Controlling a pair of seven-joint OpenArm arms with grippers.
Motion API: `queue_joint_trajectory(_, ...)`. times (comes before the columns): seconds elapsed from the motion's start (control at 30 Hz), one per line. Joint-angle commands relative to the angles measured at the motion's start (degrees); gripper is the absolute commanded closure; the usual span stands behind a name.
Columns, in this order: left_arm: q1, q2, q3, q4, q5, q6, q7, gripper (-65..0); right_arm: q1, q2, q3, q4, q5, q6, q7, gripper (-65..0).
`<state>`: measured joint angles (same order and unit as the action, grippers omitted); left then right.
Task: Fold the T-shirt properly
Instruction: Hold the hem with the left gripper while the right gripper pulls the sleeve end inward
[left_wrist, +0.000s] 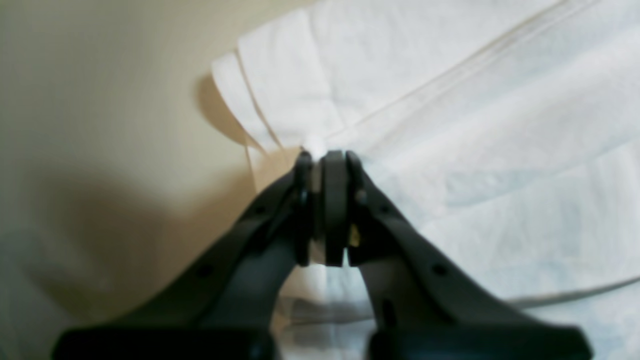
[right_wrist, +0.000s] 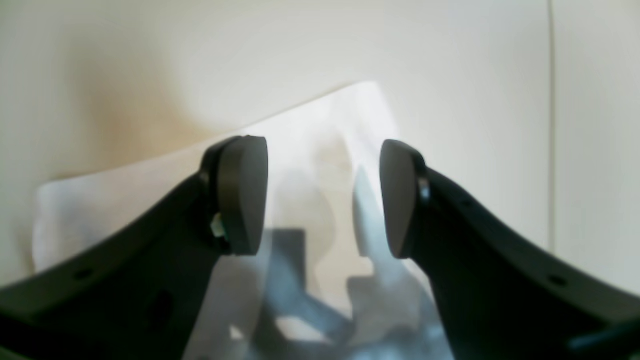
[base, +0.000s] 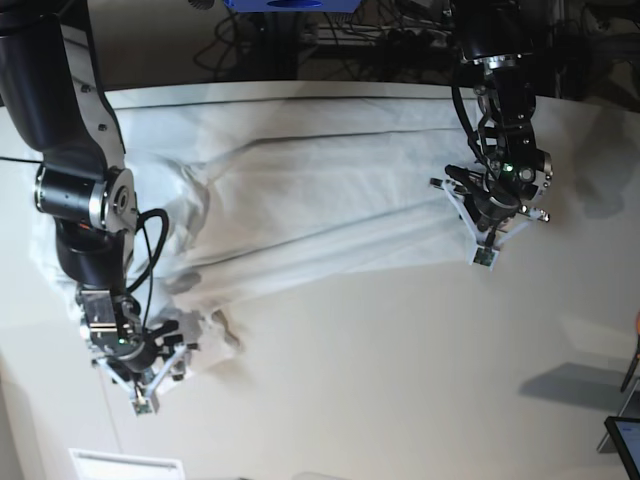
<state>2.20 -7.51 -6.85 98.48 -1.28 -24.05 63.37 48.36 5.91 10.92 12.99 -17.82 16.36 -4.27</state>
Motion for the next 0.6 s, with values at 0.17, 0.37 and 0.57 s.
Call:
queue_joint_trajectory(0.17, -0.75, -0.62, -0.14, 1.08, 0.53, 0.36, -0.47, 0.0, 1.53, -1.47, -0.06, 0.94, 0.37, 0.04, 1.33, -34.4)
queue_joint_trajectory(0.37, -0.75, -0.62, -0.14, 1.08, 0.53, 0.36, -0.47, 0.0, 0.92, -1.91, -0.06, 0.85, 0.37, 0.04, 1.15, -34.4)
queue_joint_trajectory(0.57, -0.75, -0.62, -0.14, 1.08, 0.53, 0.36, -0.47, 0.0, -0.31, -1.91, -0.06, 0.85, 0.37, 0.04, 1.06, -34.4)
